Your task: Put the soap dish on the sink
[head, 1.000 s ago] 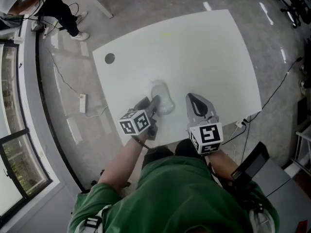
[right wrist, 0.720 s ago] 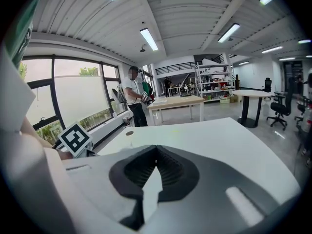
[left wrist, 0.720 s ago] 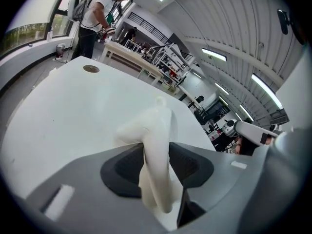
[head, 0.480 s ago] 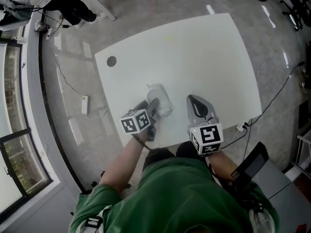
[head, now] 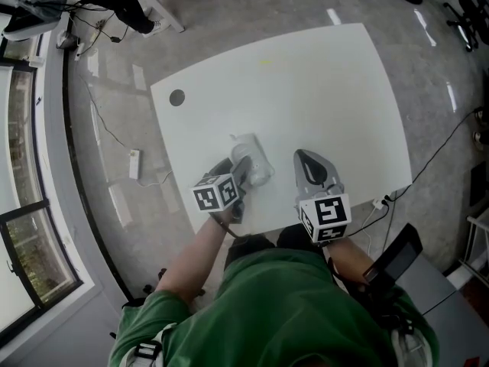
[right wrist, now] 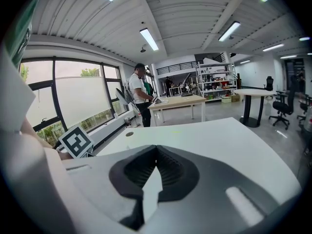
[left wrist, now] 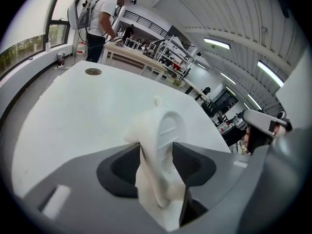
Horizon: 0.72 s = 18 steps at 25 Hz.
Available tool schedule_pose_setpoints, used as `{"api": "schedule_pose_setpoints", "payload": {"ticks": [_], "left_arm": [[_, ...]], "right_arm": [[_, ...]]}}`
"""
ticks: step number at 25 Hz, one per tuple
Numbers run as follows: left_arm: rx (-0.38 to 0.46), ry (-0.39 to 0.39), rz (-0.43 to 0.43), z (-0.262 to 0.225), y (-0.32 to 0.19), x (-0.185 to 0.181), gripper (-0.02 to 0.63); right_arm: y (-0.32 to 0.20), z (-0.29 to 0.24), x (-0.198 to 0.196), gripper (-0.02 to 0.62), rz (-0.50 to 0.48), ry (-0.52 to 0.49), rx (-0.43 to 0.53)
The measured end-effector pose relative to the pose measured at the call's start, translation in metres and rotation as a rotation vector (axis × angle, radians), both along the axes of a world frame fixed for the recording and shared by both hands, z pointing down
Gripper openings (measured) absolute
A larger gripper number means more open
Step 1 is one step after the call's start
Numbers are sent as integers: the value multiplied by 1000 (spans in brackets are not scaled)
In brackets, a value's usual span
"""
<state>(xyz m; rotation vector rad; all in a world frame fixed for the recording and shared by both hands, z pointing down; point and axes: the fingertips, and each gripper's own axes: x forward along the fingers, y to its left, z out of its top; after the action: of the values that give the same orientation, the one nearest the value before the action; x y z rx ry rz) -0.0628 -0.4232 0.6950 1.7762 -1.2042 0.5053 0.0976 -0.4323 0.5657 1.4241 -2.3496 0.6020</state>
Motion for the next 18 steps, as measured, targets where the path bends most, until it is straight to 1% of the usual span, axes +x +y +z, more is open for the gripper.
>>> {"api": "schedule_pose_setpoints", "payload": {"ticks": [2, 4, 8, 12, 13, 16, 18], "left_arm": [[-2, -1, 9, 0, -1, 2, 223], [5, 6, 19, -3, 0, 8, 245], [59, 25, 22, -14, 2, 11, 293], [110, 10, -15, -26, 8, 0, 293], [122, 7, -33, -30, 9, -3, 288], [188, -6, -105, -49, 11, -17, 220], [255, -11, -153, -68, 16, -29, 145]], "right_arm": [[-3, -2, 2, 2, -3, -1, 2], [-4, -3, 5, 2, -8, -3, 6], [-5, -6, 6, 2, -26, -8, 18], [-4, -8, 3, 2, -60, -16, 30], [-5, -9, 3, 2, -70, -18, 34], [-6, -13, -2, 2, -102, -23, 50], [-4, -18, -9, 2, -120, -22, 65]]}}
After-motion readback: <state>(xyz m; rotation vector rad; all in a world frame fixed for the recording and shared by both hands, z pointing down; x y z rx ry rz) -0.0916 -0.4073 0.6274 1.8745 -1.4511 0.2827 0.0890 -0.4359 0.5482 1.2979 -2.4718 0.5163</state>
